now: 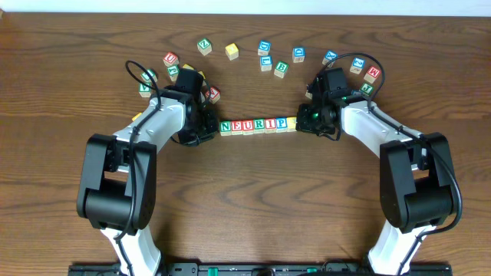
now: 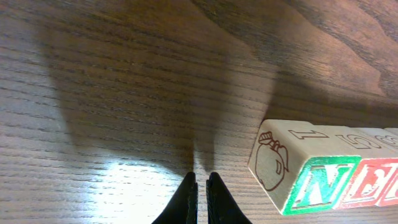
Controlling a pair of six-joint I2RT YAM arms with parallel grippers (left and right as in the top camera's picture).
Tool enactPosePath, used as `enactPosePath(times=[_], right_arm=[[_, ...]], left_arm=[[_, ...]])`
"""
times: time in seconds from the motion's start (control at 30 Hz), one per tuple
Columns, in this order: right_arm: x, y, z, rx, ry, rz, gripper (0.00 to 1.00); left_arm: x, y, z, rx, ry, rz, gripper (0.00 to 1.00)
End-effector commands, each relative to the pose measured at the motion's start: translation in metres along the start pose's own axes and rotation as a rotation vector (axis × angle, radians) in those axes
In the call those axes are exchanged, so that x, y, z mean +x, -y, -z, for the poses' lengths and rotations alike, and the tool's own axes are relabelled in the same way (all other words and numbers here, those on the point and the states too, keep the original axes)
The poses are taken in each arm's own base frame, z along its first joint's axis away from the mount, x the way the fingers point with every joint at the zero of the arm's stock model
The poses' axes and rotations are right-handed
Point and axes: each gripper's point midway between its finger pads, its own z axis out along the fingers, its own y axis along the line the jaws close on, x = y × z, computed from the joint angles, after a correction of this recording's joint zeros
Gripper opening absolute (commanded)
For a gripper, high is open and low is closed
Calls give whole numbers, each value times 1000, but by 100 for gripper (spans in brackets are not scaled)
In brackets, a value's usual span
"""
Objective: Spell out NEURIPS
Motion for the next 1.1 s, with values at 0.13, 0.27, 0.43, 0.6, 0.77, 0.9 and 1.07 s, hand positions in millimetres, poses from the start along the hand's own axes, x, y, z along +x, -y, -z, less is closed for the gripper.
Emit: enactPosePath(times=[0.13, 0.27, 0.43, 0.6, 0.77, 0.9, 1.07], right_arm=[[3, -1, -4, -21, -17, -3, 1], [3, -3, -4, -30, -21, -1, 1], [4, -4, -4, -35, -23, 5, 1], [7, -4, -4, -38, -34, 6, 1], [9, -4, -4, -35, -44, 4, 1], [10, -4, -3, -38, -49, 6, 1], [13, -3, -3, -36, -62, 2, 1]], left_arm=[[5, 6, -4, 40, -27, -48, 8], [2, 9, -4, 54, -13, -61, 7], [-1, 11, -4, 59, -2, -65, 8], [-2, 12, -4, 63, 4, -67, 8], [-5, 13, -4, 68, 13, -70, 7], [-6, 14, -4, 71, 19, -72, 7], [-9, 15, -4, 76, 30, -75, 7]])
